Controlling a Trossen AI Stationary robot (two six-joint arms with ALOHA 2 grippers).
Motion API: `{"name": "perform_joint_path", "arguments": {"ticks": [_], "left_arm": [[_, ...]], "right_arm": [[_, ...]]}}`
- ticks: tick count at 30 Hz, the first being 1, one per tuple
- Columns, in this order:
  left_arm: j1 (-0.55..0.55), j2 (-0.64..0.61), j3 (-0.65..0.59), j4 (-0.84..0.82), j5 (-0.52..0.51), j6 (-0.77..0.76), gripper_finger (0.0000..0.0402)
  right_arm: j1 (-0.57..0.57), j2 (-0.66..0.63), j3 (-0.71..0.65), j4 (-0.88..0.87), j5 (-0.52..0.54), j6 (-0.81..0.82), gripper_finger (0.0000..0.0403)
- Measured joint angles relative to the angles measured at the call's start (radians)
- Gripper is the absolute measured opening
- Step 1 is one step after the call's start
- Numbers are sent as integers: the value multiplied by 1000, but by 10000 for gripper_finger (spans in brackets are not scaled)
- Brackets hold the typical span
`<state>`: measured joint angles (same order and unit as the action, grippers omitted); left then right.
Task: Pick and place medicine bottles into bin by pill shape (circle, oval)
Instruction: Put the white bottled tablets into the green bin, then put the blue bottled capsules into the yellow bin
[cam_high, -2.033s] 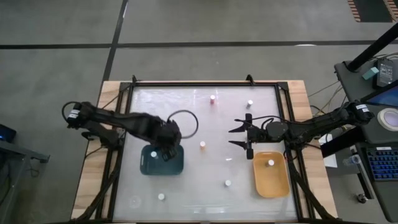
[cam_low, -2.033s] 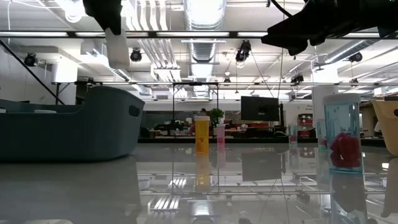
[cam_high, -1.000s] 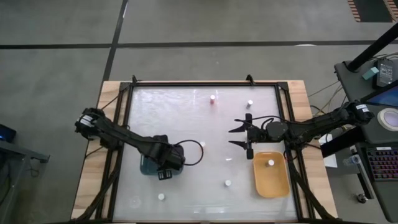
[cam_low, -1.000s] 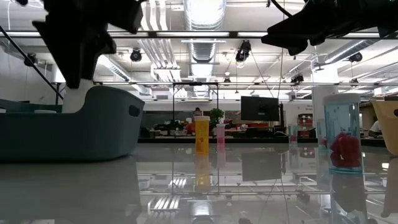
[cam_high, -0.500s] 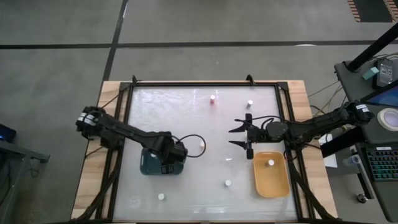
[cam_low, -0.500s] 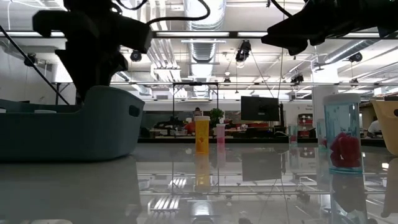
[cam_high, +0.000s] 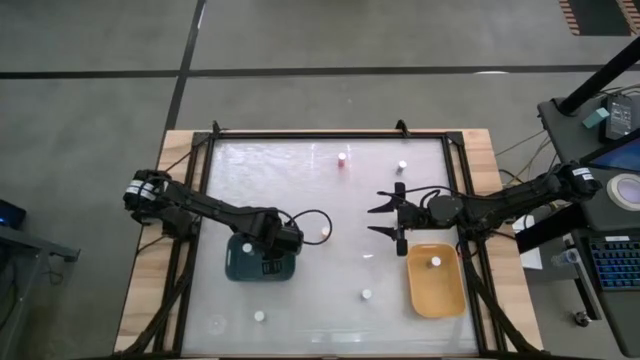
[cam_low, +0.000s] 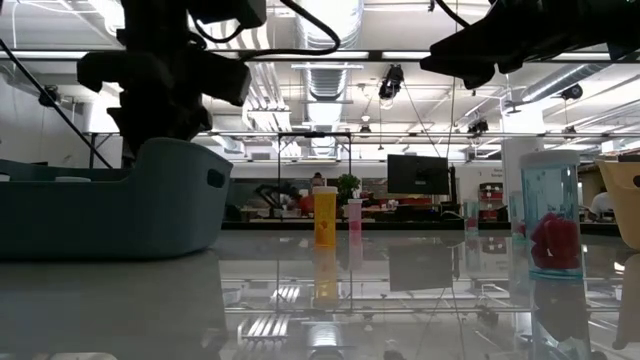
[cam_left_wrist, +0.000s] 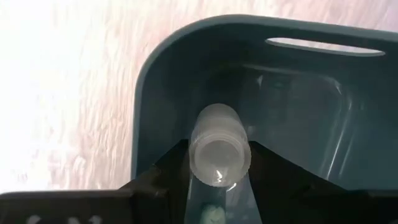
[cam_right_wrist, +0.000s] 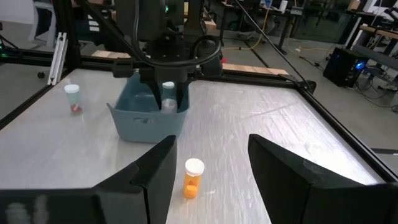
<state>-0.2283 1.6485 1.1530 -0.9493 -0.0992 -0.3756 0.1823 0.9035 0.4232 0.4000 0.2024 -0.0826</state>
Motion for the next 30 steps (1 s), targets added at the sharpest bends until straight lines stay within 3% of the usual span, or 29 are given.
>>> {"name": "perform_joint_path", "arguments": {"ticks": [13, 23, 30], "left_arm": [[0, 0, 0, -1, -5, -1, 180], [0, -21, 51, -91, -6, 34, 185], [-1, -129, 72, -105, -19, 71, 184]], "right_arm": [[0, 0, -1, 0, 0, 0, 192], [0, 0, -1, 0, 0, 3, 192], [0, 0, -1, 0, 0, 11, 192]]}}
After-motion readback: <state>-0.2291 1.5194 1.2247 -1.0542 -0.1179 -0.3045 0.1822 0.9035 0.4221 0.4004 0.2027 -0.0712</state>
